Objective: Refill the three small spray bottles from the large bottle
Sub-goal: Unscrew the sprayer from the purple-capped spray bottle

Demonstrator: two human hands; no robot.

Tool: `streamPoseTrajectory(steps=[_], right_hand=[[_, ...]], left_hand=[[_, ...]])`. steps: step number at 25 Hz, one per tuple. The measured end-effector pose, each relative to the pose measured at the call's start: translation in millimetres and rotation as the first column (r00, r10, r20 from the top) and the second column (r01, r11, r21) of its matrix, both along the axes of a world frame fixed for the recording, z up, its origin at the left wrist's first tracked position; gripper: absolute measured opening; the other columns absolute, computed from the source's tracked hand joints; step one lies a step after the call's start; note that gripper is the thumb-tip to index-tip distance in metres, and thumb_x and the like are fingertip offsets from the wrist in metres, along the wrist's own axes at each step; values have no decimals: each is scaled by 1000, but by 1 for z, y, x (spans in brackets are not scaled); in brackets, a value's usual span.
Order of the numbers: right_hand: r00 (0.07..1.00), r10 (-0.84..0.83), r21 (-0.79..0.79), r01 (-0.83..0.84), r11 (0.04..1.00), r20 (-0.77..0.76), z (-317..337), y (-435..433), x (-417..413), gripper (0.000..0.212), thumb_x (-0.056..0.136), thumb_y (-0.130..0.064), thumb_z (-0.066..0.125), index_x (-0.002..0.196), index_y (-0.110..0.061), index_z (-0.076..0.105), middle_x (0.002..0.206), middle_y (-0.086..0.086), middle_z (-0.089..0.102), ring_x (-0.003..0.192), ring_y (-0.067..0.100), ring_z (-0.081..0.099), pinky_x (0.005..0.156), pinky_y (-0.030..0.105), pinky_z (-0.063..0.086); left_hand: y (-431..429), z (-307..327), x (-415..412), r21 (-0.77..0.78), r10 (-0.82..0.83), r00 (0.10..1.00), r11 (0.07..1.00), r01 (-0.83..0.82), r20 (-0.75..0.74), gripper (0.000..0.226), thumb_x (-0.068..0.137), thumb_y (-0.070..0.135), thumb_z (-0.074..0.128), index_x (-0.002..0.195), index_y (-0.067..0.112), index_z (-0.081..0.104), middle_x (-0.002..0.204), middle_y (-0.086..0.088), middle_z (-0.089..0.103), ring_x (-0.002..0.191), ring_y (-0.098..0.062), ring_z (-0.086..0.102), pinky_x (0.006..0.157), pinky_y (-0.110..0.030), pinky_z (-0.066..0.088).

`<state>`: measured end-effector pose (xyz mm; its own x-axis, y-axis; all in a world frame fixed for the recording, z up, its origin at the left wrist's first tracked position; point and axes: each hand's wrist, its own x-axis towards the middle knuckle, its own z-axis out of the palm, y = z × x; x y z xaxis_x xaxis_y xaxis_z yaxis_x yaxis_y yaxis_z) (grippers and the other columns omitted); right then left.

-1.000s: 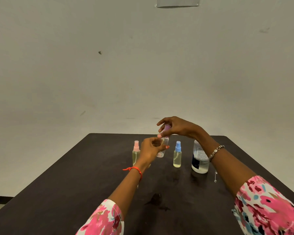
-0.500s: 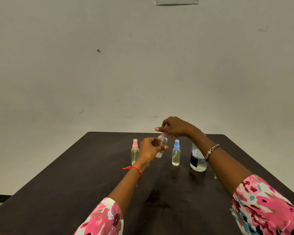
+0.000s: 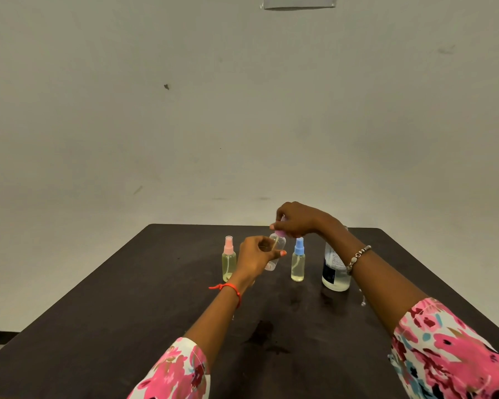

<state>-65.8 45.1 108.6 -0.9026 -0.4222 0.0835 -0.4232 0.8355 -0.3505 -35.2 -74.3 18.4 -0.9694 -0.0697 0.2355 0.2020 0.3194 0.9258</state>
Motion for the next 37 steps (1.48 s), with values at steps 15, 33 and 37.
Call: streamPoseTrajectory(steps=[15,33,37], right_hand=[[996,82,-169,-87,982,-39,8,23,14,19,87,-1,54,103,-1,63,84,-1,59,65,7,53,59,14,43],[989,132,-25,-134,991,-63,-179,43,33,28,97,-13,36,123,-2,39,130,10,28,111,20,43,102,26,33],[990,140,15,-140,990,-14,-177,40,34,38,97,-15,36,133,-2,31,136,11,23,120,21,38,105,26,29]], left_hand=[[-12,-19,-6,43,-10,997,999,7,82,37,76,8,71,111,0,59,105,-7,60,100,-15,55,89,-26,46],[5,-28,-14,183,118,990,975,-130,77,40,81,12,68,116,0,54,114,-14,60,106,-20,56,92,-30,45],[6,-30,-13,180,106,989,976,-123,98,40,81,13,68,117,1,53,116,-13,59,105,-18,54,91,-29,44]])
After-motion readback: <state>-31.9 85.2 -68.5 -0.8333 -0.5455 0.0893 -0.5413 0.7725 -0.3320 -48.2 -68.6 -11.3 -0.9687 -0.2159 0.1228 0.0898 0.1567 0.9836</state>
